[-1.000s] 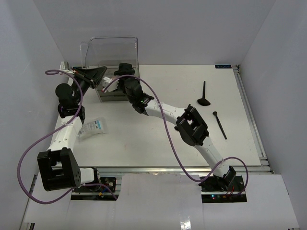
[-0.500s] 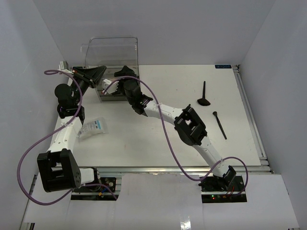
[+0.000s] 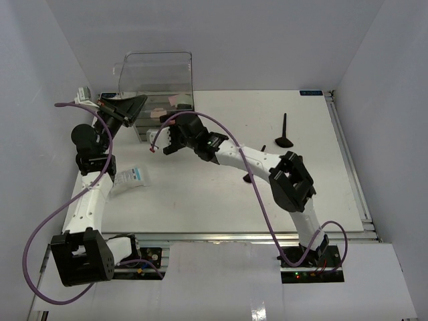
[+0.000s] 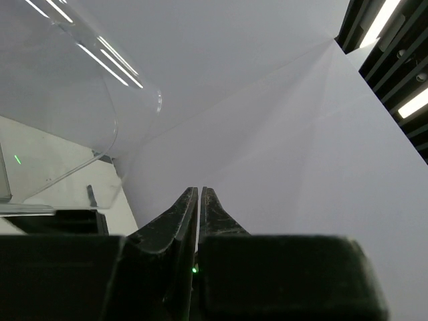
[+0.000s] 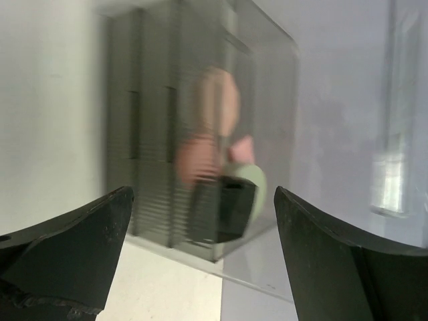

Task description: Organize the makeup

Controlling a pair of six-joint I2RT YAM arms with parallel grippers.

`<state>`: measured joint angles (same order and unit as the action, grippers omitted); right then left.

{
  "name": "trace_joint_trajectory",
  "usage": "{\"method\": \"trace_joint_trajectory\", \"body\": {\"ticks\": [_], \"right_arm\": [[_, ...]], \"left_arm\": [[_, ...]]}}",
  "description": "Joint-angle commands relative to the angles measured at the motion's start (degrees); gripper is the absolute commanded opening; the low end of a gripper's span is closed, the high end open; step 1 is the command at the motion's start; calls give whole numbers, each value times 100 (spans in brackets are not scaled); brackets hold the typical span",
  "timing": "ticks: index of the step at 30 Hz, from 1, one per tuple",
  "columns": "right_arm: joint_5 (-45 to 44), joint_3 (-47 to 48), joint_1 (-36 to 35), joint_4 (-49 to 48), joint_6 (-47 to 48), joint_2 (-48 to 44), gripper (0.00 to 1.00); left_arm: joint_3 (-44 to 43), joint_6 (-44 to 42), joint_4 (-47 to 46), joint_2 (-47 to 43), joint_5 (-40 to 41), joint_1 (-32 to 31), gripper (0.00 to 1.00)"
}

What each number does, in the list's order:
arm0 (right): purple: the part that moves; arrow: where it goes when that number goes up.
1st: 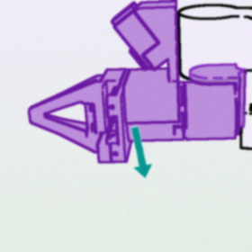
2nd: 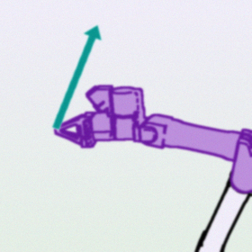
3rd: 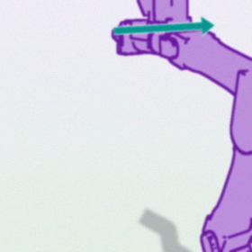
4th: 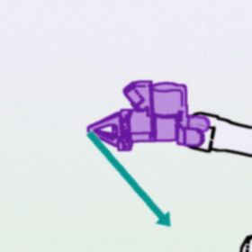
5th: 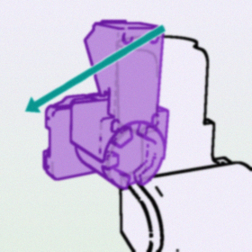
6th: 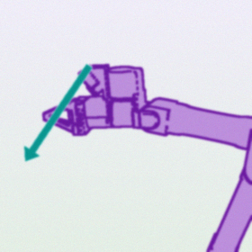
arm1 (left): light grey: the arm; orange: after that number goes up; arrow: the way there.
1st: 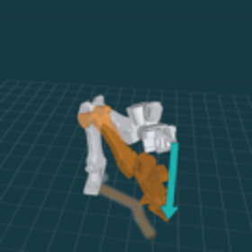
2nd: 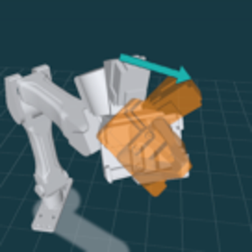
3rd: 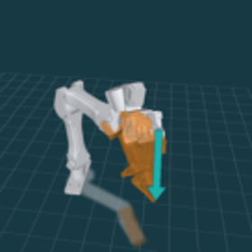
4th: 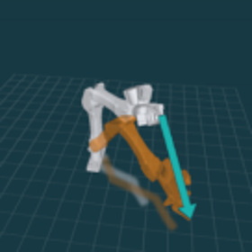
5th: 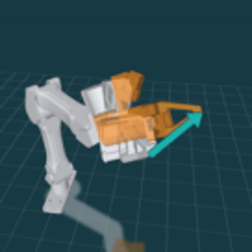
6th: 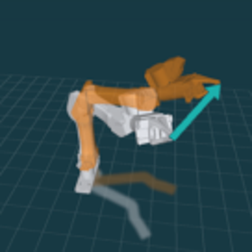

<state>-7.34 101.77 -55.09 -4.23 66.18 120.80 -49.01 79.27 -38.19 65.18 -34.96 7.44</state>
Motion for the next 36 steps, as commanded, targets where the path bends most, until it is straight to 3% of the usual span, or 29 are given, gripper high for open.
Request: {"method": "trace_joint_trajectory", "body": {"ticks": [1, 3, 8, 11, 15, 21, 28, 31, 36], "right_arm": [[1472, -380, -310, 1773, 428, -645, 93], [1608, -721, -389, 1996, 513, -820, 94], [1925, -1997, -509, 2117, 120, -1553, 97], [2047, -2567, -473, 2111, -519, -2125, 99], [2778, -3105, 1, 2114, -1782, -3007, 99], [5010, -3462, 2032, 2123, -3054, -4099, 99], [5734, -4652, 3668, 1077, -3891, -5030, 94], [6146, -4883, 4344, 782, -4268, -4995, 86], [6598, -4956, 4755, 675, -4445, -4844, 76]], "left_arm": [[210, -362, 345, -389, -52, 18, 18], [318, -529, 550, -530, -39, 27, 25], [787, -1109, 1168, -909, 46, 56, 52], [1222, -1319, 1290, -1101, 84, 56, 70], [1835, -1571, 1124, -1107, 27, 59, 84], [2246, -1644, 472, -262, -135, 54, 85], [1961, -1540, -369, 1374, -33, -103, 82], [1785, -1498, -712, 1875, 139, -161, 78], [1531, -1348, -1087, 2535, 370, -173, 74]]}}
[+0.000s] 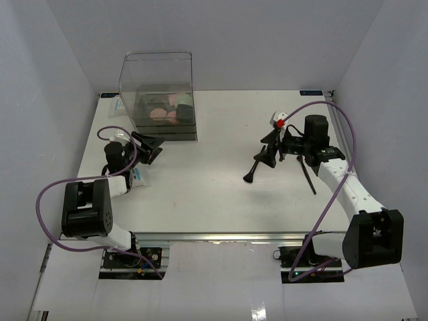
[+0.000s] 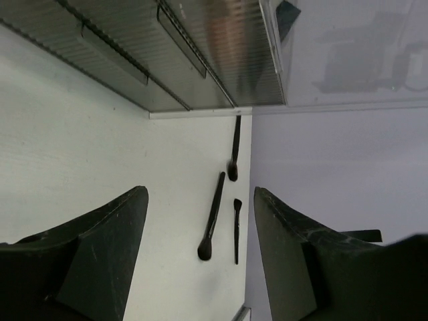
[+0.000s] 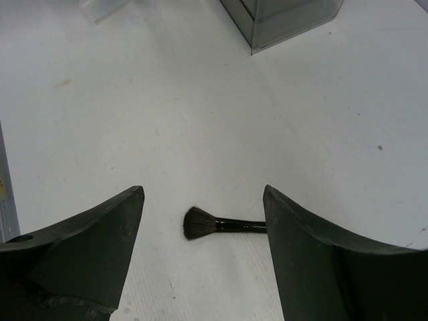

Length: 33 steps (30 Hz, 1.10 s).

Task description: Organize the makeup

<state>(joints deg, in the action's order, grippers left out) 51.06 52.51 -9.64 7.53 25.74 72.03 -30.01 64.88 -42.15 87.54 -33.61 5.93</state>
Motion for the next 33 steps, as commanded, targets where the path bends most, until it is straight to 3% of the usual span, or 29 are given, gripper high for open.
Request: {"method": "trace_joint_trajectory", "body": {"ticks": [1, 15, 27, 33], "right_arm": [[791, -33, 216, -505, -391, 40, 75], [939, -74, 243, -516, -315, 46, 71], [1000, -76, 252, -516, -331, 90, 69], [1009, -81, 269, -522, -350, 77, 68]], "left_arm": [[-429, 143, -801, 435, 260, -25, 72], [-1339, 532, -1238, 1716, 461, -160, 51], [-1781, 547, -1116, 2084, 628, -215, 31], [-1791, 574, -1092, 2215, 707, -215, 27]]}}
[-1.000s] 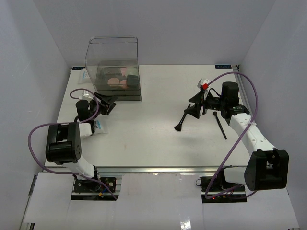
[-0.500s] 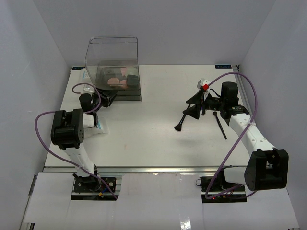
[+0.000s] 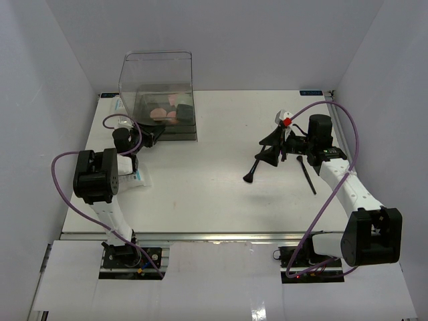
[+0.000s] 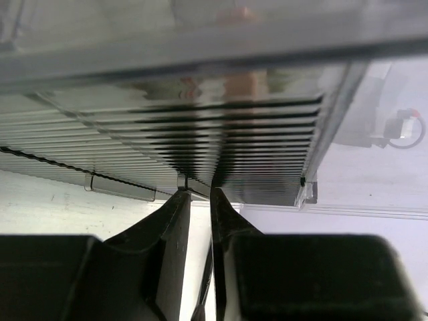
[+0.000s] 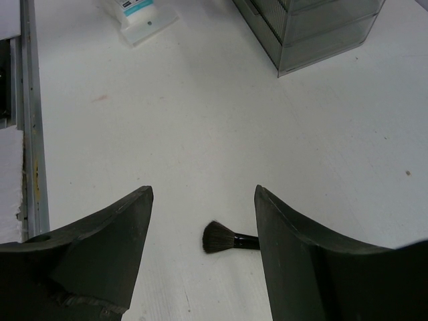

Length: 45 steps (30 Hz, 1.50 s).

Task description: Organize the makeup

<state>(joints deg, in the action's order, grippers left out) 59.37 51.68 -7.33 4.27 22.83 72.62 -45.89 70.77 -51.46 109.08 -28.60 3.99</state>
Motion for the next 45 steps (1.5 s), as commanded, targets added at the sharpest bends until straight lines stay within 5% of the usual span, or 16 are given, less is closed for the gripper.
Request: {"method": "trace_joint_trajectory", "body": {"ticks": [1, 11, 28, 33, 45], "right_arm": [[180, 0, 42, -199, -63, 15, 68], [179, -18, 56, -217, -86, 42, 67], [-10, -53, 79, -225, -94, 92, 67], [-82, -52, 83, -225, -120, 147, 67], [-346, -41, 83, -213, -222, 285, 72]], "left_arm": [[-204, -8, -169, 79, 215, -21, 26], [64, 69, -400, 13, 26, -21, 10], [1956, 49, -662, -1750, -290, -7, 10], [2110, -45, -405, -2119, -294, -12, 15], [2200, -162, 214, -2579, -455, -3, 55]]}}
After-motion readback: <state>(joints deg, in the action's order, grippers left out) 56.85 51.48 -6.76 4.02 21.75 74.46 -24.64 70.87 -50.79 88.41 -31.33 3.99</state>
